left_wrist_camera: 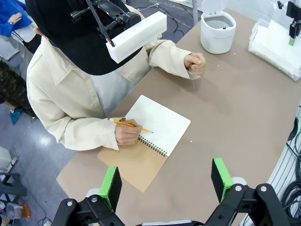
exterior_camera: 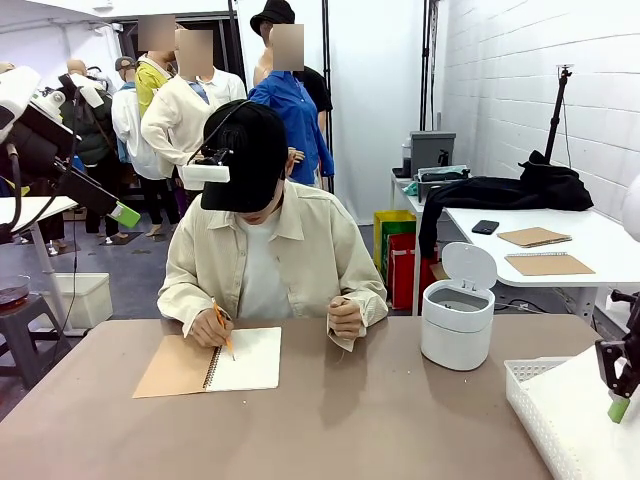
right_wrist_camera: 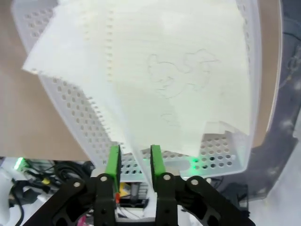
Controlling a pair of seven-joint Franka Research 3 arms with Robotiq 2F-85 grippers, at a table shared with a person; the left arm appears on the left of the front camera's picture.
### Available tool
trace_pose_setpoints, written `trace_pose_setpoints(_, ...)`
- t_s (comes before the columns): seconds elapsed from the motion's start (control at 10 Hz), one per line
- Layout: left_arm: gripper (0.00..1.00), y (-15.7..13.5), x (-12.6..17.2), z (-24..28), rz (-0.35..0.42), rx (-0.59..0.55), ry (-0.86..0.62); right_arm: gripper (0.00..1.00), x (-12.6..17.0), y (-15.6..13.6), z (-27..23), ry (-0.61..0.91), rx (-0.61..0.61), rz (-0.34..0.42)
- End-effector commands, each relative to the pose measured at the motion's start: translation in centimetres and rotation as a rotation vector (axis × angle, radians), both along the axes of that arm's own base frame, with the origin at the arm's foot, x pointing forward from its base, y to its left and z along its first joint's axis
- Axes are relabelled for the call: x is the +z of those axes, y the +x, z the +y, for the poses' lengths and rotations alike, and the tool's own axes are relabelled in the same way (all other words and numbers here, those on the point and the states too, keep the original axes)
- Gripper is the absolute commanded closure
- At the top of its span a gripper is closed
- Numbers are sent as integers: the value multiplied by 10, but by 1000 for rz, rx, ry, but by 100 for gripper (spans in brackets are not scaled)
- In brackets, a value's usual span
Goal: Sort the paper based on its condition.
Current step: If a person hands you a paper, place it in the Organizing basket , and if it's crumpled, put it in the Trash can.
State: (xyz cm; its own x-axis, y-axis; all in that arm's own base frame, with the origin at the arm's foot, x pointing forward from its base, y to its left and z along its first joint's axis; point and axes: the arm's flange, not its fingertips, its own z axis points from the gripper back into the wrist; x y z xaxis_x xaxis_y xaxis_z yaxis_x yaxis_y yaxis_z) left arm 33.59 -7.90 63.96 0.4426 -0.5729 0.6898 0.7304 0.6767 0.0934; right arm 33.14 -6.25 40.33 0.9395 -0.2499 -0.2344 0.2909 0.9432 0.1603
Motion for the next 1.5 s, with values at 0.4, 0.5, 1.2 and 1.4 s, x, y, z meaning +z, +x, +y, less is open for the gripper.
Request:
trace_pose_setpoints(0.4, 0, 0, 1, -1, 1, -1, -6, 0, 12, -2, -10, -200, -35, -25)
trace_pose_setpoints(0.5, 0, 0, 1, -1, 1, -1, -6, 0, 30, 2, -14, -201, -45, -76)
trace_pose_setpoints(1.2, 0, 0, 1, -1, 1, -1, -6, 0, 152, 53, 59, 376, 264, -403)
trace_pose_setpoints(1.4, 0, 0, 1, -1, 1, -1, -6, 0, 178, 73, 91, 413, 409, -405)
